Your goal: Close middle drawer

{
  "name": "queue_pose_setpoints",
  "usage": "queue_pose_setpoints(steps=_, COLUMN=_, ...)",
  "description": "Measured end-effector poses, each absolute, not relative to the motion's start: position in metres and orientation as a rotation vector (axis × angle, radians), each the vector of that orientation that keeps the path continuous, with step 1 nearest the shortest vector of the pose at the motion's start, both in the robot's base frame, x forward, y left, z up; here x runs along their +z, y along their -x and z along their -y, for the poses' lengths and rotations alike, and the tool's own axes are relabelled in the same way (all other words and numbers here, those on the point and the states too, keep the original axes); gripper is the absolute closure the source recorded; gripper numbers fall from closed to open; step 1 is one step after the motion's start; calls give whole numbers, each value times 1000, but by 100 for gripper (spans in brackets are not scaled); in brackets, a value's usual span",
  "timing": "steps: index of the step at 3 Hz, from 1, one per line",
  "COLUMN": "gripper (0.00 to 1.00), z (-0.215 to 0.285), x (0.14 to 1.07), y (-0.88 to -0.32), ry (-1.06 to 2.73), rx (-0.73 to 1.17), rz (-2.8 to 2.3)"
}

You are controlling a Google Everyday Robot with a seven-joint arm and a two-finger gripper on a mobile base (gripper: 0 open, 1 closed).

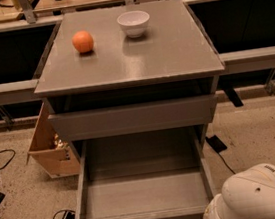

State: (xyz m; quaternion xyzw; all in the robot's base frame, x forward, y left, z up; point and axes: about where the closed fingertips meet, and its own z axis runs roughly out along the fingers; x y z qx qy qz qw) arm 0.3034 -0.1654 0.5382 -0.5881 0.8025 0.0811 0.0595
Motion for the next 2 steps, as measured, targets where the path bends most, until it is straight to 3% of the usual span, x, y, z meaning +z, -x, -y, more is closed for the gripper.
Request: queue_pose_setpoints(steps=2, gripper=94, z=144, x=450, y=-306, ry=1736, rx=458, rz=-2320)
